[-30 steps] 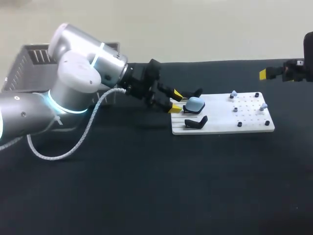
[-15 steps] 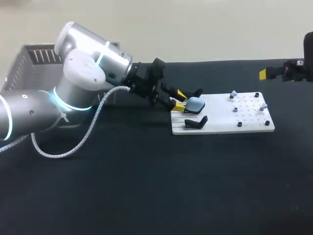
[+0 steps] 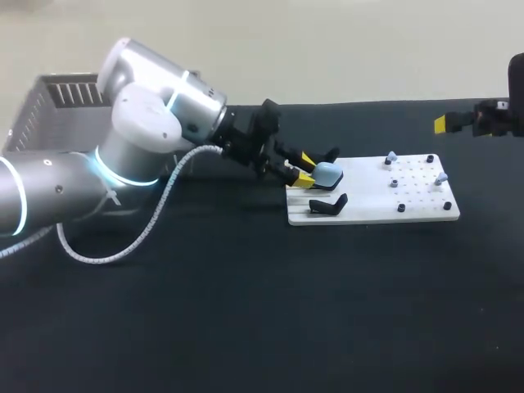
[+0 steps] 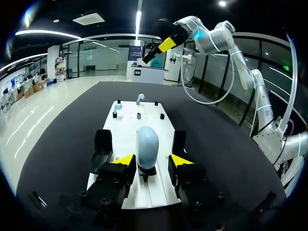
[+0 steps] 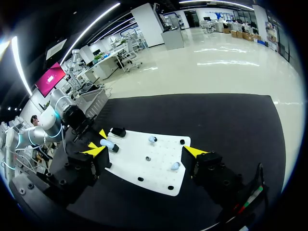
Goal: Pick up each earbud case from the left stands, insert the matching earbuds, close the lid, and place the case in the box.
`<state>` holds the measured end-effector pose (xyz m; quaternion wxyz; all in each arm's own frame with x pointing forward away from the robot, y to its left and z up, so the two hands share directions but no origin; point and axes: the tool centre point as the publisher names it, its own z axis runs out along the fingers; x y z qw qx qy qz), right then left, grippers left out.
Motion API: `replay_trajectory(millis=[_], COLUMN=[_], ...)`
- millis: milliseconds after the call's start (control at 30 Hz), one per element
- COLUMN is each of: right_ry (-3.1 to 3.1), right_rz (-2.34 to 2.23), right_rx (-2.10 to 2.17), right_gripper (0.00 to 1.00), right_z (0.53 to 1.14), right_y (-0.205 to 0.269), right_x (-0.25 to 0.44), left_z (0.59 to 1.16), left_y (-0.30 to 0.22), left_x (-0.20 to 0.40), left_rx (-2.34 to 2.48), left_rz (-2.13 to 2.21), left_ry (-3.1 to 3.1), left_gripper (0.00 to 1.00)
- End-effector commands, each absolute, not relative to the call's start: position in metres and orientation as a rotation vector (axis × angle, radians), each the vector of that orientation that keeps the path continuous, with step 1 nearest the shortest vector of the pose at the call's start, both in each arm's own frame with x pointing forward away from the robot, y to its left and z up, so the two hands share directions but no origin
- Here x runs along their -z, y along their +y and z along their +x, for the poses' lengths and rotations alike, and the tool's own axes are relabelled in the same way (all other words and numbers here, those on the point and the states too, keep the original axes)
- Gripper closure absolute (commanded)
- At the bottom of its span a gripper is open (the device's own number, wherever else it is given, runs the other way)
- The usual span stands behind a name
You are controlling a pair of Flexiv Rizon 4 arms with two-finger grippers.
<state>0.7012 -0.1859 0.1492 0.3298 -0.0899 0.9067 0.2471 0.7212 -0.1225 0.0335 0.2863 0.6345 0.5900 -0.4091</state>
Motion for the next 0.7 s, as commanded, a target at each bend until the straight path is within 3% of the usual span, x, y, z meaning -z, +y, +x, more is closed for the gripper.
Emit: replay_trajectory(millis=[33,200,600,700], right_ry=[2.372,2.372,2.372,2.372], right_rz=[-0.235,-0.235,-0.235,-0.235], right_rx=[-0.643,-0.643,-0.643,-0.643], right_gripper=[0.00,0.00,0.00,0.00], right_z=[0.7007,0.7007,0.7007,0.7007], right_y=[-0.1859,-0.1859,-0.1859,-0.1859], right_x=[-0.1496,-0.1496,-0.1496,-0.1496], left_z=[0.7186,0.7181,0.7183,0.7187], left_y=[-0.1249,-0.1277,-0.1308,-0.1318], left_x=[-0.0322,-0.0301,-0.0272,-0.0267], left_rx=[1.084,1.083,1.079,1.075], left_rz=[1.689,1.692,1.675,1.674], left_ry=[1.575,1.567,1.562,1.561], left_gripper=[0.51,0.40,0.42,0.38])
